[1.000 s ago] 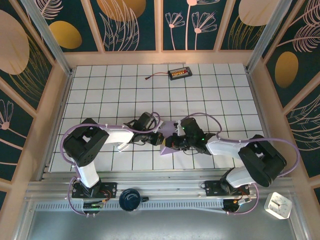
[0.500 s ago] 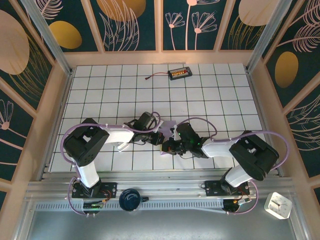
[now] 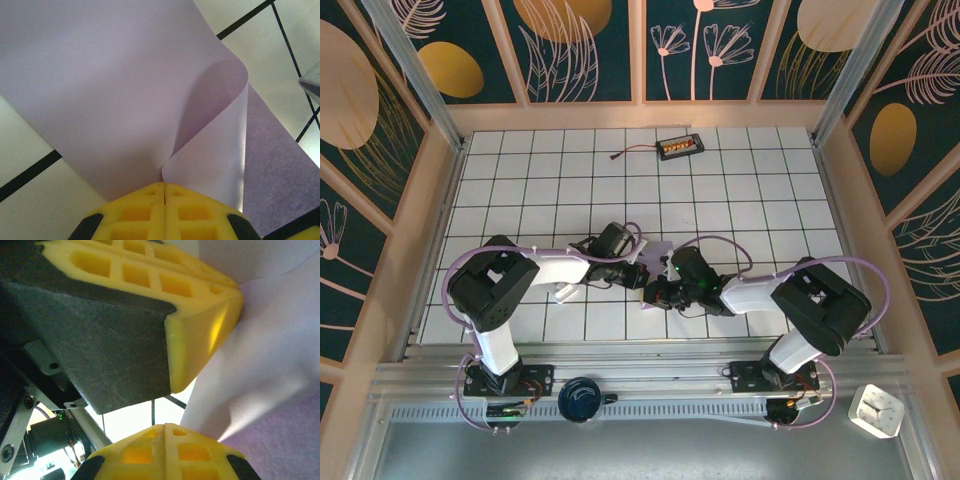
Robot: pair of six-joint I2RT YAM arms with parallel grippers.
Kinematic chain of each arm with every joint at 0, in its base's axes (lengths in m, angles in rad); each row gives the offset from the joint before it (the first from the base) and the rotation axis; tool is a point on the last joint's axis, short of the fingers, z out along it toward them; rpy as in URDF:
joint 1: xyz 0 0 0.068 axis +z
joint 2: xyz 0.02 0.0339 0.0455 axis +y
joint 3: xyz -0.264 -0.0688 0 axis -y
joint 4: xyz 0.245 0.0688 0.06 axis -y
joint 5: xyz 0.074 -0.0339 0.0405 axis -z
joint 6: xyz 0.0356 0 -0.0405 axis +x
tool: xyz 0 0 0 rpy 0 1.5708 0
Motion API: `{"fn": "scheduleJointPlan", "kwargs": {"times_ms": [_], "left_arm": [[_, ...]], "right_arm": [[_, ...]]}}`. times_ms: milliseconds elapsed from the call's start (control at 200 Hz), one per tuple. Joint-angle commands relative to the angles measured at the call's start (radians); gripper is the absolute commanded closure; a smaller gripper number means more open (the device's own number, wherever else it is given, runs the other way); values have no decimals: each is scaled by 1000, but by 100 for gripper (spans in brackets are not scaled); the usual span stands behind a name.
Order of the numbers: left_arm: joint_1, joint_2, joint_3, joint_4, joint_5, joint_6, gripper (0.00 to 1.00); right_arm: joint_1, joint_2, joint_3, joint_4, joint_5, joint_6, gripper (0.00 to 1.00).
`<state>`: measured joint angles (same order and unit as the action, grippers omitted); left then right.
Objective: Fold a paper plane with a square sheet of paper (pick it up from the middle)
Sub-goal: Fold the triangle a second time at the center of the table.
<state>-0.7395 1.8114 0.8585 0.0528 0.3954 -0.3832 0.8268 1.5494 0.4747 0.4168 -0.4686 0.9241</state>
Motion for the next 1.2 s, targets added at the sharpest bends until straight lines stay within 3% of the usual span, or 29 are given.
{"fn": "scheduleJointPlan", "kwargs": {"times_ms": [0,530,911,1196], "left_arm": [[8,77,-29,-148,-109,-19,100],[7,86,-15,-170,-111,-23,100],[6,95,-4,-188,-122,-11,100],[7,95,25,-203,-110,-7,100]], "right_arm": [[9,22,-14,26,19,9,100],[8,44,-3,31,16,6,100],[-25,-154,-45,-140,69,-50,97],[-66,-141,-99,-177,108,-57,99]]}}
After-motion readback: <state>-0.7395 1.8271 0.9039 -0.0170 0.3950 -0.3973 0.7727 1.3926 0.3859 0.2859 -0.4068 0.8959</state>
